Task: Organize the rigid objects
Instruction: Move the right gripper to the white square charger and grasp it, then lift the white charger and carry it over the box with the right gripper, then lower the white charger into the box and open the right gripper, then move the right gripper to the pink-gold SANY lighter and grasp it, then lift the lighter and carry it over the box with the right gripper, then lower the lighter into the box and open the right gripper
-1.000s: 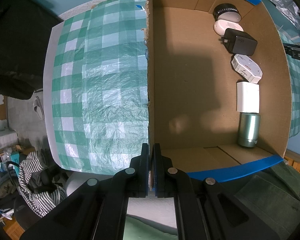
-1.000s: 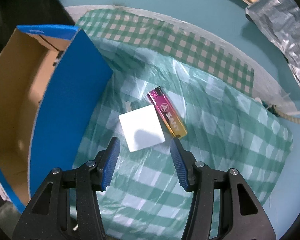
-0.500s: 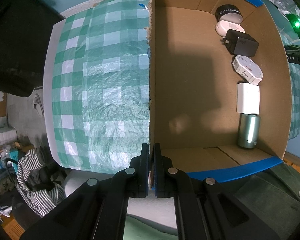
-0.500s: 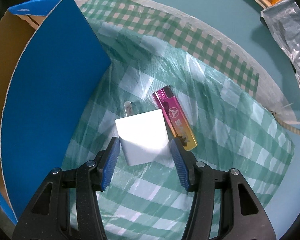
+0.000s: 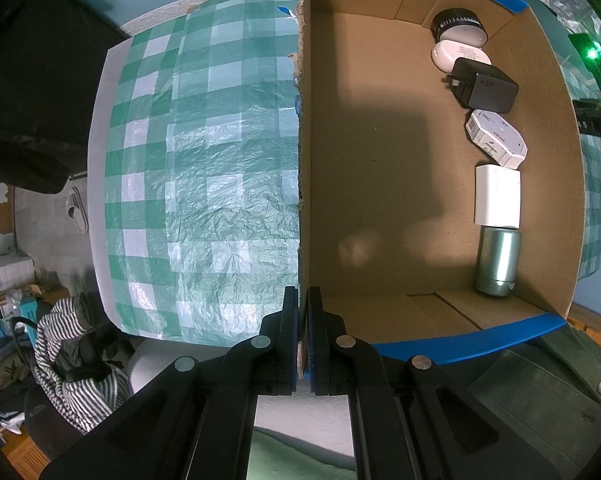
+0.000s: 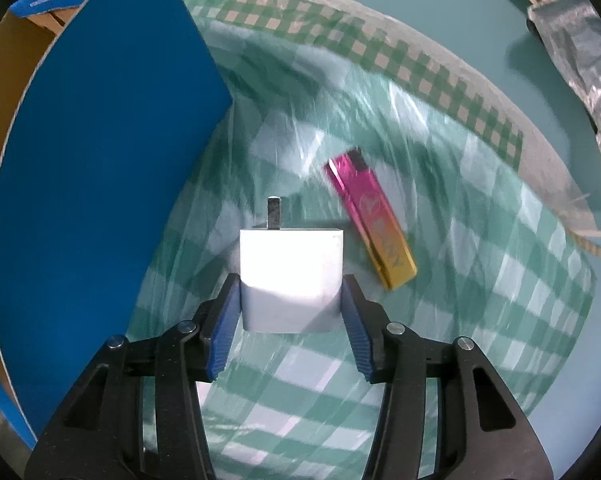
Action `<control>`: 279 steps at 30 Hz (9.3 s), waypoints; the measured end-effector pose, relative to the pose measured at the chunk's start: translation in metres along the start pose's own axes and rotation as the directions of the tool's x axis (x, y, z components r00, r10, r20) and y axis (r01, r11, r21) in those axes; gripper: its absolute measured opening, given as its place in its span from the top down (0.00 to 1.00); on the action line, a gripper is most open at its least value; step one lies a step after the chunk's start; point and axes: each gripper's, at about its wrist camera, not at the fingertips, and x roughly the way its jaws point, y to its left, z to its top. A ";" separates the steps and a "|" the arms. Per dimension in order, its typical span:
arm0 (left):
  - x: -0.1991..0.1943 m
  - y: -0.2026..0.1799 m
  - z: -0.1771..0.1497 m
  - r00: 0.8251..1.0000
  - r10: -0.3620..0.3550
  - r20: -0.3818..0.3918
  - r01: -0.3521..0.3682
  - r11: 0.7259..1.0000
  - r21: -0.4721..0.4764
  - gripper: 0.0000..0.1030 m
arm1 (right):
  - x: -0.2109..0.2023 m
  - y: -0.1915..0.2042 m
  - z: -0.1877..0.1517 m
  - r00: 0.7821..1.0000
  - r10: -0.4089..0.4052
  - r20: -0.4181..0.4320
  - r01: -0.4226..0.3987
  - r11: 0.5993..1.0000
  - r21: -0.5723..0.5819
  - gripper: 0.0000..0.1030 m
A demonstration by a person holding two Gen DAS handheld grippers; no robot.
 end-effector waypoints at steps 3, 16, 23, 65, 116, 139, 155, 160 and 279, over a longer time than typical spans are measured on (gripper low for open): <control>0.000 0.000 0.000 1.000 -0.001 0.000 0.001 1.000 0.000 0.96 | 0.002 -0.001 -0.009 0.999 0.021 -0.033 -0.020 1.000 0.024 0.52; 0.000 -0.001 0.001 1.000 0.004 -0.001 -0.004 1.000 0.006 0.96 | 0.011 -0.007 -0.001 0.999 0.037 -0.024 -0.034 0.992 0.118 0.51; 0.000 -0.002 0.002 1.000 0.003 0.000 -0.003 1.000 0.007 0.96 | 0.008 -0.004 -0.005 1.000 0.023 -0.010 -0.022 0.992 0.123 0.52; 0.000 -0.005 0.002 1.000 0.006 0.006 -0.006 1.000 0.028 0.96 | -0.132 0.061 -0.023 0.977 0.100 0.189 -0.098 0.995 -0.019 0.52; -0.001 -0.003 0.001 1.000 0.004 0.012 -0.004 1.000 0.029 0.96 | -0.100 0.124 -0.012 0.988 0.096 0.119 -0.072 0.978 -0.196 0.51; -0.001 -0.003 0.000 1.000 0.006 0.011 -0.006 1.000 0.028 0.96 | -0.121 0.048 -0.011 0.984 0.066 0.165 -0.048 0.993 -0.109 0.51; -0.002 -0.004 0.000 1.000 0.013 0.003 -0.013 1.000 0.005 0.96 | -0.061 -0.025 0.007 0.996 0.006 0.086 -0.005 1.000 -0.008 0.51; -0.002 -0.004 0.001 1.000 0.015 0.000 -0.015 1.000 -0.007 0.96 | -0.039 -0.036 0.015 0.996 -0.035 0.085 0.036 0.999 -0.005 0.51; -0.003 -0.006 0.004 1.000 0.029 0.007 -0.029 0.999 0.036 0.96 | -0.095 0.120 -0.041 0.979 0.187 0.078 -0.173 0.972 -0.158 0.70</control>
